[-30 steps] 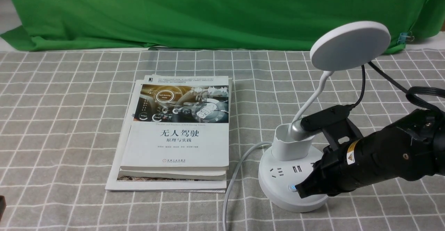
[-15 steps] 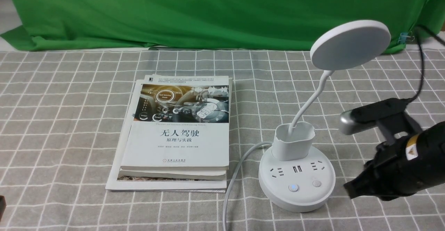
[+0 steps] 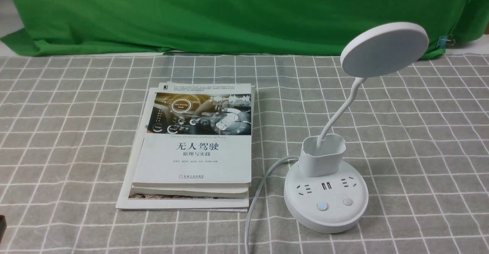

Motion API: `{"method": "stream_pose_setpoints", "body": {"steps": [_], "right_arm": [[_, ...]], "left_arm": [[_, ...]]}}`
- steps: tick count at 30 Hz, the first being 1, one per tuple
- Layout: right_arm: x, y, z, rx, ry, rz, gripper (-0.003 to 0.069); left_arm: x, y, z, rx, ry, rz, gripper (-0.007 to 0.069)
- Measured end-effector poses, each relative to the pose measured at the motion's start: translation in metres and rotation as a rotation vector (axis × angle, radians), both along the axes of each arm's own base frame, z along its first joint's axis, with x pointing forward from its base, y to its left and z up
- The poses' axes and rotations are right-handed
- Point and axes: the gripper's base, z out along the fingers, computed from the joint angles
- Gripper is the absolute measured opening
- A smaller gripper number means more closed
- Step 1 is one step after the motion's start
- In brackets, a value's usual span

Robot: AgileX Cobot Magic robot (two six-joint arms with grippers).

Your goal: Turn off the desk lamp on the grey coffee tablecloth by hand.

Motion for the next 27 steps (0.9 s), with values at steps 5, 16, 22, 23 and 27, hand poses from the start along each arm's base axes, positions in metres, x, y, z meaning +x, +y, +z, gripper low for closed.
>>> {"method": "stream_pose_setpoints", "body": {"steps": [5, 16, 22, 23, 27], "right_arm": [[-0.02, -0.005, -0.035, -0.066, -0.022, 0.012, 0.0033], [-0.026, -0.006, -0.037, 0.005, -0.035, -0.001, 0.0038], [-0.026, -0.006, -0.037, 0.007, -0.034, -0.001, 0.0038], [-0.026, -0.006, -0.037, 0.006, -0.034, -0.001, 0.0038], [-0.026, -0.006, -0.042, 0.002, -0.019, -0.001, 0.0038]], "left_arm": [[0.0, 0.0, 0.0, 0.0, 0.0, 0.0, 0.0018], [0.0, 0.0, 0.0, 0.0, 0.0, 0.0, 0.0019], [0.0, 0.0, 0.0, -0.001, 0.0, 0.0, 0.0019], [0.0, 0.0, 0.0, -0.001, 0.0, 0.0, 0.0019], [0.0, 0.0, 0.0, -0.001, 0.0, 0.0, 0.0019]]}}
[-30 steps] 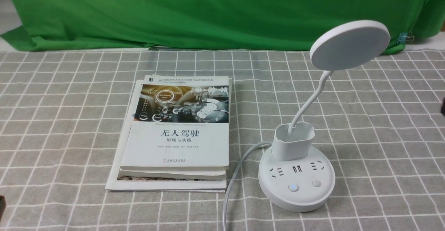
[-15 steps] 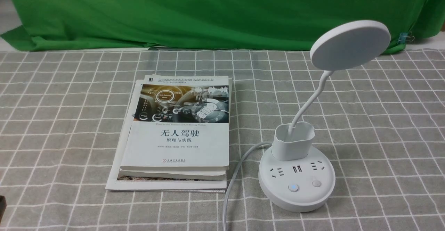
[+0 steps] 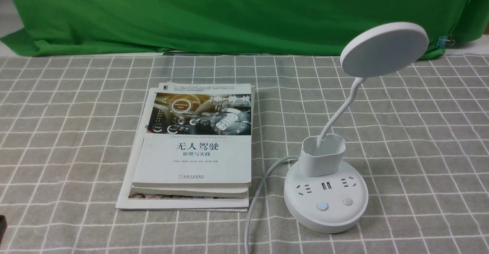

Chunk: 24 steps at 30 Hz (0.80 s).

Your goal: Turn off the desk lamp on the grey coffee tablecloth by hand.

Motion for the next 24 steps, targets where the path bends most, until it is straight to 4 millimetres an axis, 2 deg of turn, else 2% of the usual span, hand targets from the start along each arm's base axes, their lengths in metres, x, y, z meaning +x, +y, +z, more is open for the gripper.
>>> {"method": "stream_pose_setpoints", "body": {"steps": [5, 9, 12, 14, 17, 20, 24], "right_arm": [[-0.005, -0.003, -0.003, 0.003, -0.005, -0.023, 0.0038], [-0.014, -0.01, -0.002, 0.029, -0.096, -0.095, 0.0039], [-0.021, -0.016, -0.012, 0.041, -0.167, -0.163, 0.0038], [-0.026, -0.018, -0.028, 0.042, -0.191, -0.199, 0.0038], [-0.027, -0.019, -0.036, 0.041, -0.184, -0.218, 0.0038], [-0.028, -0.019, -0.049, 0.027, -0.069, -0.219, 0.0039], [-0.029, -0.019, -0.051, 0.023, -0.043, -0.218, 0.0041]], "left_arm": [[0.0, 0.0, 0.0, 0.0, 0.0, 0.0, 0.0019], [0.0, 0.0, 0.0, 0.0, 0.0, 0.0, 0.0019], [0.0, 0.0, 0.0, 0.0, 0.0, 0.0, 0.0019], [0.0, 0.0, 0.0, 0.0, 0.0, 0.0, 0.0019], [0.0, 0.0, 0.0, 0.0, 0.001, 0.0, 0.0019], [0.0, 0.0, 0.0, 0.001, 0.001, 0.0, 0.0019], [0.0, 0.0, 0.0, 0.001, 0.001, 0.0, 0.0019]]}}
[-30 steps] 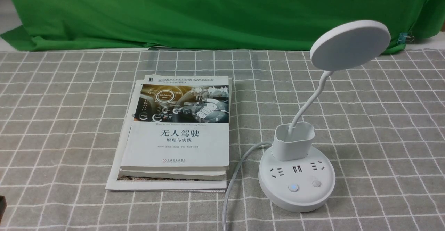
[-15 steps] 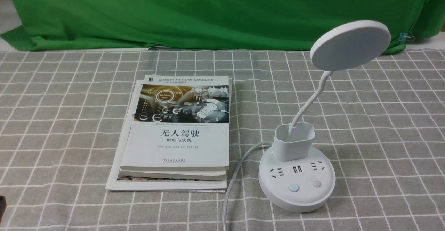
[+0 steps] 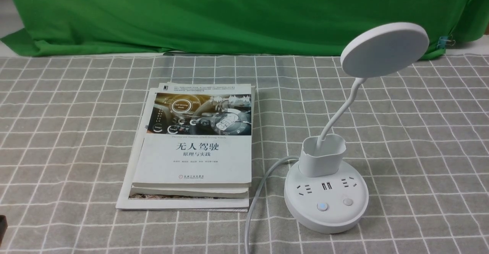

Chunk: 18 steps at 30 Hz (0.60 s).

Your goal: Turn off the desk lamp on the grey coffee tablecloth by hand.

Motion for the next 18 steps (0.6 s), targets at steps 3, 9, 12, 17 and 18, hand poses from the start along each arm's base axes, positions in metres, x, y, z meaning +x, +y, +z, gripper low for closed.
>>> {"method": "stream_pose_setpoints", "body": {"steps": [3, 9, 12, 17, 18], "right_arm": [[0.0, 0.0, -0.0002, 0.0, 0.002, 0.0, 0.0046], [0.0, 0.0, -0.0003, 0.001, 0.003, 0.0, 0.0046], [-0.0001, 0.0, -0.0004, 0.002, 0.004, 0.0, 0.0046], [-0.0001, 0.0001, -0.0005, 0.002, 0.005, 0.0, 0.0046], [-0.0001, 0.0001, -0.0005, 0.002, 0.005, 0.0, 0.0047]], "left_arm": [[0.0, 0.0, 0.0, 0.0, 0.0, 0.0, 0.0019], [0.0, 0.0, 0.0, 0.0, 0.0, 0.0, 0.0019], [0.0, 0.0, 0.0, 0.0, 0.0, 0.0, 0.0019], [0.0, 0.0, 0.0, 0.0, 0.0, 0.0, 0.0019], [0.0, 0.0, 0.0, 0.0, 0.0, 0.0, 0.0019]]}}
